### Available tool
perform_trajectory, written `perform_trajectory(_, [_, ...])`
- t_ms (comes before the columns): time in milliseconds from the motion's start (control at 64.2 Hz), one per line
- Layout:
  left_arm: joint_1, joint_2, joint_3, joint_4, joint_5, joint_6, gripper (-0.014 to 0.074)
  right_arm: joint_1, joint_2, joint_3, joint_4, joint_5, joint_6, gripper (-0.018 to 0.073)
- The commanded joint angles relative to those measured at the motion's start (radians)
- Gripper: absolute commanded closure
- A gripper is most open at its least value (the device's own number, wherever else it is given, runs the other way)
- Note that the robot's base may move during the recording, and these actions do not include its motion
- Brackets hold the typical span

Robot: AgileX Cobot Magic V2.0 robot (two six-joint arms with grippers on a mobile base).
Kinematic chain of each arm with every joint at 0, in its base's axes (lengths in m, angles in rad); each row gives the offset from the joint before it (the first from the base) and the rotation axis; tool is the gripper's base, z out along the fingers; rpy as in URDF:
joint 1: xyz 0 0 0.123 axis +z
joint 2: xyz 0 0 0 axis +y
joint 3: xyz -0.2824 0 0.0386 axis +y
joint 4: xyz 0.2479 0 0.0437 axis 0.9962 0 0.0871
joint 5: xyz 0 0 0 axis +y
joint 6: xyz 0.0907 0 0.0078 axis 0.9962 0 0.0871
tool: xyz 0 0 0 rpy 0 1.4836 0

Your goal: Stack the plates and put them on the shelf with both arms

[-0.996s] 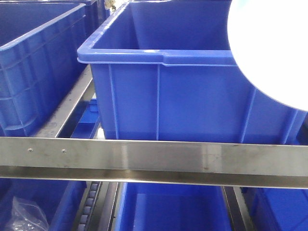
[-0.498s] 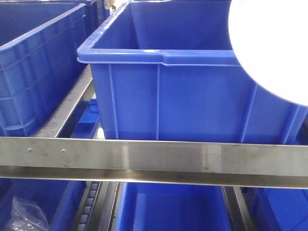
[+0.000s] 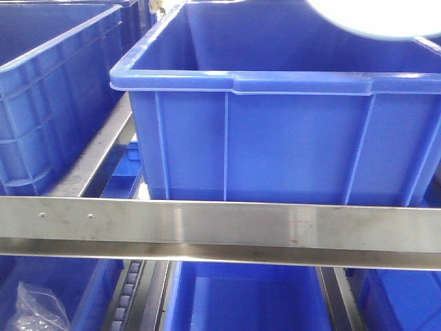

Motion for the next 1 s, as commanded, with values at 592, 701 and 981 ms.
perform_trajectory(592, [-0.001, 0.009, -0.038, -0.003, -0.079, -0.003, 0.0513, 0.107, 0.536, -0.445, 0.002, -0.061, -0.007, 0.0270])
perform_trajectory(701, [-0.001, 0.009, -0.038, -0.003, -0.079, -0.003, 0.0513, 0.107, 0.536, -0.445, 0.002, -0.036, -0.007, 0.0138])
perform_trajectory(981, [-0.001, 0.009, -0.038, -0.003, -0.079, -0.003, 0.0513, 0.107, 0.522, -0.445, 0.002, -0.018, -0.007, 0.0137])
